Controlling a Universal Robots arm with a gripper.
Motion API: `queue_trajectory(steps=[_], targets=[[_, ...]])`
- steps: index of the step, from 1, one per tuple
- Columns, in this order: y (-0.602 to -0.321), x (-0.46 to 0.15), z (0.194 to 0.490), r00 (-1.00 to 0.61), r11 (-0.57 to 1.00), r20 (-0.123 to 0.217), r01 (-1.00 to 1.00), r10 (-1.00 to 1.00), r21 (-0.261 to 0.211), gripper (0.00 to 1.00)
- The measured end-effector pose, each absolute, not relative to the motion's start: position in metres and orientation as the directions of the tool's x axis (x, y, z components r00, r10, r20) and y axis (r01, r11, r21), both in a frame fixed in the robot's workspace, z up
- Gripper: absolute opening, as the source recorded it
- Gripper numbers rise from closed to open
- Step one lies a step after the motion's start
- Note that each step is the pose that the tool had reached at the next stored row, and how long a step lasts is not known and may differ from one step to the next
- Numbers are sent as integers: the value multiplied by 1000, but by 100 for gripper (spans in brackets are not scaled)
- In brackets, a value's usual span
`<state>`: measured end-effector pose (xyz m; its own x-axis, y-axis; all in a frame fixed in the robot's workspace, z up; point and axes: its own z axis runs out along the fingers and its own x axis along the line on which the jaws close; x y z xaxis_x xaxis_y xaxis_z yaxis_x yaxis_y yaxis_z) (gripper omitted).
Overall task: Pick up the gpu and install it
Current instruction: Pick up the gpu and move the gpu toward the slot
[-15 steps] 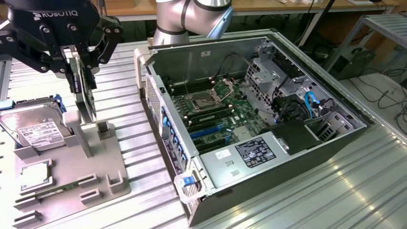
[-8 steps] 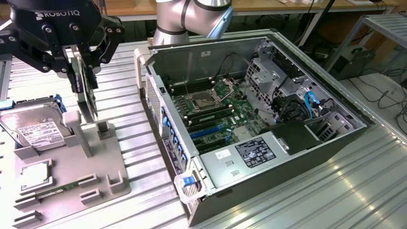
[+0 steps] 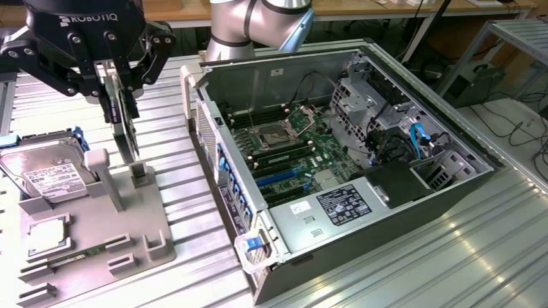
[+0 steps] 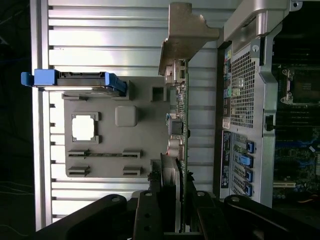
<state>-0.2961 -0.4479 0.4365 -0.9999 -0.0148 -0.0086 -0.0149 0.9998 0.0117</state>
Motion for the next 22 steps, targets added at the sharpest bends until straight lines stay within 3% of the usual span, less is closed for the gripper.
queue_trajectory(steps=[22], targets=[[-448, -278, 436, -1000, 1000, -9, -15, -15, 12, 28]])
